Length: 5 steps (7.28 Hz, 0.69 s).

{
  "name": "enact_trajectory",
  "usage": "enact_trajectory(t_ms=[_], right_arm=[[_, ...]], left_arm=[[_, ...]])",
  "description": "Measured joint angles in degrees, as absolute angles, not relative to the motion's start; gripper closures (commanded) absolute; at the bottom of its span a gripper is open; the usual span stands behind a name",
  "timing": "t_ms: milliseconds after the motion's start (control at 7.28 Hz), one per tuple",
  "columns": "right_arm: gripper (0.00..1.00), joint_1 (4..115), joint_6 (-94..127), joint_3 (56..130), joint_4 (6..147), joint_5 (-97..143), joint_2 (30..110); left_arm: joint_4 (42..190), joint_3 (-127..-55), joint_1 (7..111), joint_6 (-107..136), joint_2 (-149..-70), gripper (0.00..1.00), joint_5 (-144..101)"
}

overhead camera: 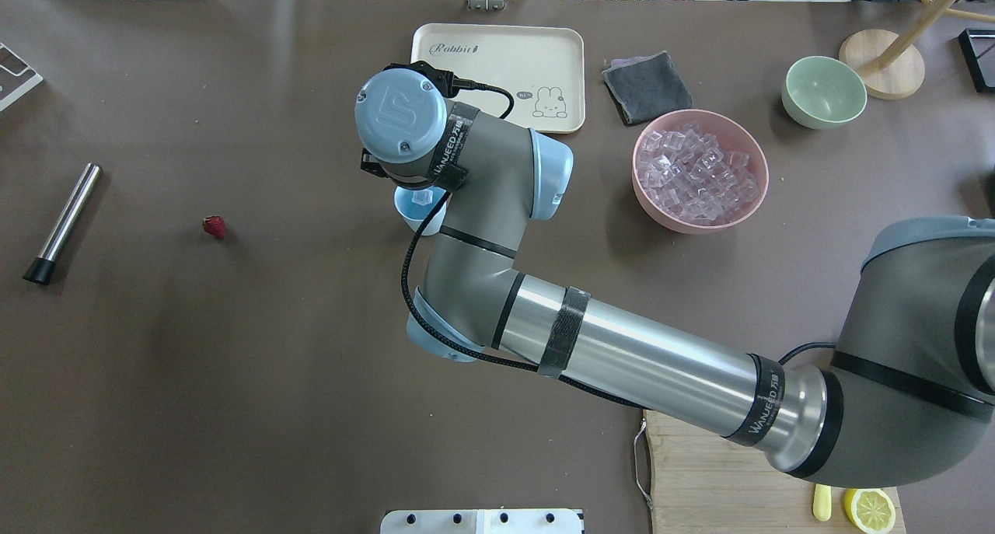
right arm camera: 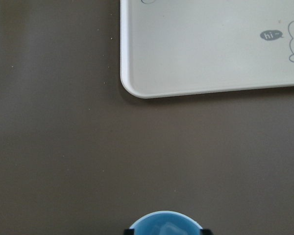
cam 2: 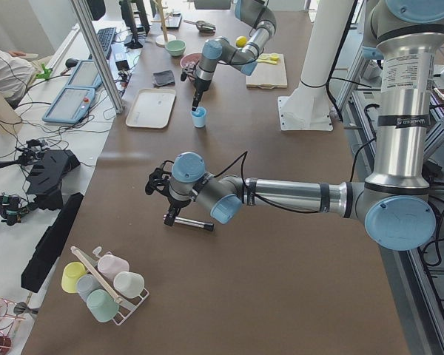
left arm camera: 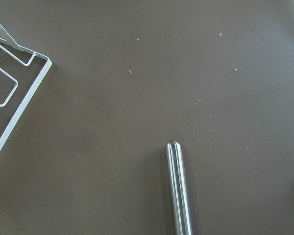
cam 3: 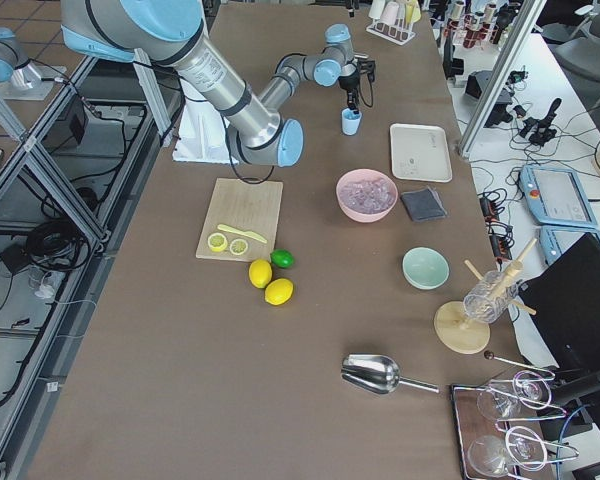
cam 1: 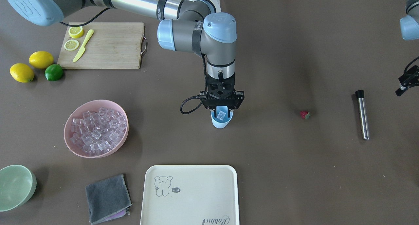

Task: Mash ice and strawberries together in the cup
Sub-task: 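Withdraw the right arm from the cup while the left gripper reaches toward the strawberry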

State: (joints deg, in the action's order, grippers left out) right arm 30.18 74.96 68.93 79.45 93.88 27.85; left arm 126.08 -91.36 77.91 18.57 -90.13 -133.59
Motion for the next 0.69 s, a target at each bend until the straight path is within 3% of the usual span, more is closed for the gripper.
enact_trajectory(t_ms=[412, 687], right_arm=[[0.01, 35.1, 69.4, 73.0, 81.0, 100.6, 30.3], [0.01, 45.5, 62.1, 85.8, 88.9, 114.8, 37.0]], left_arm=[[126.1, -91.6, 72.0, 26.6, -94.9, 0.03, -133.0], [127.5, -92.0, 64.9, 34.7, -97.7, 0.03, -129.1]])
